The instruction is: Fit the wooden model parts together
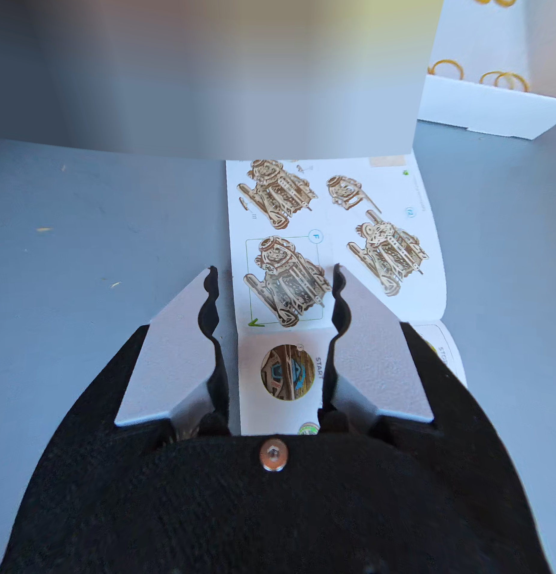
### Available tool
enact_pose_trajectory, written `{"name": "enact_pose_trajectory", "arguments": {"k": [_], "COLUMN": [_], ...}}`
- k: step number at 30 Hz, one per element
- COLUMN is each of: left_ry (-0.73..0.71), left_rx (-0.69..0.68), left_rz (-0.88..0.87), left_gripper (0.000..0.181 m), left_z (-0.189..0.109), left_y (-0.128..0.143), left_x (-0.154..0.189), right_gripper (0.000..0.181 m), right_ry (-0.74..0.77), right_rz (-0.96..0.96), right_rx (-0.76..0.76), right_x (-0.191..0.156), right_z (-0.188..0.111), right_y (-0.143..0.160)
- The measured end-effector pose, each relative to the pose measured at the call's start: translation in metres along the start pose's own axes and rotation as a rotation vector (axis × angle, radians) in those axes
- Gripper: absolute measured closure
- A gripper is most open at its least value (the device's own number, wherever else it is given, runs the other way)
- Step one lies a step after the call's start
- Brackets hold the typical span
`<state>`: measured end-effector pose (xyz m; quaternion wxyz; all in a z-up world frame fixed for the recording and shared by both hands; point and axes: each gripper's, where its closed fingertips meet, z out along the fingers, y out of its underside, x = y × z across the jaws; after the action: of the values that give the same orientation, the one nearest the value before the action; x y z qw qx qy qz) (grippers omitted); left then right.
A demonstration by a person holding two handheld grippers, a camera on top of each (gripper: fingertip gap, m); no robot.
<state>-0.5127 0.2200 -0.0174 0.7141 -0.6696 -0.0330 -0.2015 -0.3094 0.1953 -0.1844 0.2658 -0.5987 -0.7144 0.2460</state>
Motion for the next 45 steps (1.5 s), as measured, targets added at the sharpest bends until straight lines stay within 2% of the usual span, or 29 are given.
{"name": "enact_pose_trajectory", "arguments": {"k": [4,12,18,21,25,29,32,36,38,41,45], "left_ry": [0.006,0.014,0.025,0.016,0.005,0.032,0.049,0.070,0.107,0.181,0.160], "left_rx": [0.025,0.028,0.036,0.049,0.045,0.016,-0.004,-0.015,-0.031,-0.051,-0.150], "left_rz": [-0.001,-0.004,-0.015,0.010,0.054,0.090,0.151,0.232,0.235,0.211,0.184], "left_gripper": [0.181,0.181,0.181,0.181,0.181,0.181,0.180,0.176,0.172,0.165,0.157], "left_z": [-0.004,-0.004,-0.006,-0.008,-0.008,-0.005,-0.003,-0.003,-0.005,-0.011,-0.032], "left_y": [-0.007,-0.008,-0.011,-0.015,-0.015,-0.010,-0.006,-0.005,-0.005,-0.004,0.008], "left_x": [0.002,0.003,0.005,0.005,0.006,0.016,0.026,0.042,0.055,0.077,0.082], "right_gripper": [0.117,0.116,0.115,0.113,0.113,0.113,0.113,0.114,0.117,0.116,0.121], "right_ry": [0.015,0.074,0.085,0.100,0.200,0.235,0.348,0.750,0.872,0.952,0.907], "right_rz": [0.007,0.123,0.152,0.194,0.253,0.354,0.350,0.131,0.016,-0.013,0.145], "right_rx": [-0.060,-0.118,-0.111,-0.064,0.076,0.337,0.527,0.531,0.477,0.437,0.588], "right_x": [0.003,0.031,0.045,0.035,0.008,-0.036,-0.062,-0.067,-0.069,-0.068,-0.075], "right_z": [0.007,0.010,0.012,0.006,-0.033,-0.076,-0.105,-0.144,-0.157,-0.173,-0.185], "right_y": [0.005,0.010,0.009,0.001,-0.018,-0.030,-0.024,0.012,0.020,0.027,0.034]}}
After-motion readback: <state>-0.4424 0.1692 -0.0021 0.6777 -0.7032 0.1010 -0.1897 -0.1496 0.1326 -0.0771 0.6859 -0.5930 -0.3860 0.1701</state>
